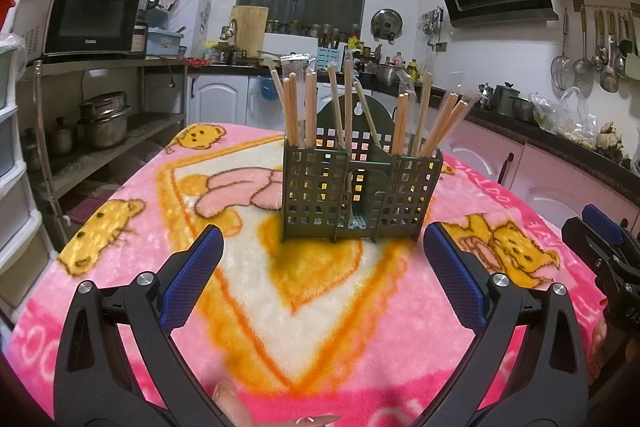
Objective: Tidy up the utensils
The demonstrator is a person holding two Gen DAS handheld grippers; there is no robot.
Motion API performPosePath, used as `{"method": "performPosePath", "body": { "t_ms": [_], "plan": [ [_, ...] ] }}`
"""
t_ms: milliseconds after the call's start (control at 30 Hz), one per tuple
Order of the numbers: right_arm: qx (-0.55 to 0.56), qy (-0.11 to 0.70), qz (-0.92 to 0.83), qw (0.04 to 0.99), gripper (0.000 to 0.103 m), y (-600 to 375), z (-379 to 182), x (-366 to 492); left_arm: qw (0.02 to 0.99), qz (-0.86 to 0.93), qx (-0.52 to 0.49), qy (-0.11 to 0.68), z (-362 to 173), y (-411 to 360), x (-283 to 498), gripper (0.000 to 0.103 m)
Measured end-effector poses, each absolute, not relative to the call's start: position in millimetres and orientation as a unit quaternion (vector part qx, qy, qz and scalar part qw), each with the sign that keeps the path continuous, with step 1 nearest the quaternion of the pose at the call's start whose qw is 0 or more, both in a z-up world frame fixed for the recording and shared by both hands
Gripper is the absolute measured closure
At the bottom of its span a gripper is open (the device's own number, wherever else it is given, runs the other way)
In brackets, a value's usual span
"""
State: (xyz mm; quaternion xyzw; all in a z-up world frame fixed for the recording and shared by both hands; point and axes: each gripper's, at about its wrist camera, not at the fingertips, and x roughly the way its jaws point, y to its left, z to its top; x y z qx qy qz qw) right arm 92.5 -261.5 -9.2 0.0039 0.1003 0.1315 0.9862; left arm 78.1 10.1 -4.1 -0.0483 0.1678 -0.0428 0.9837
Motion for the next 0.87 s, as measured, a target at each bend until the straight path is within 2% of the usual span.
{"method": "performPosePath", "body": {
  "t_ms": [500, 667, 867],
  "plan": [
    [0.011, 0.105, 0.127, 0.986, 0.007, -262.0, -7.3, 95.0, 0.982, -0.037, -0.051, 0.177, -4.2, 7.6, 79.0, 0.011],
    [0.015, 0.107, 0.11, 0.988, 0.007, -269.4, -2.1, 98.9, 0.975, -0.044, -0.073, 0.206, 3.7, 16.8, 82.7, 0.011],
    [0.033, 0.191, 0.018, 0.981, 0.007, -316.5, 17.9, 158.4, 0.957, 0.027, -0.061, 0.283, 10.9, 68.1, 127.3, 0.011]
  ]
}}
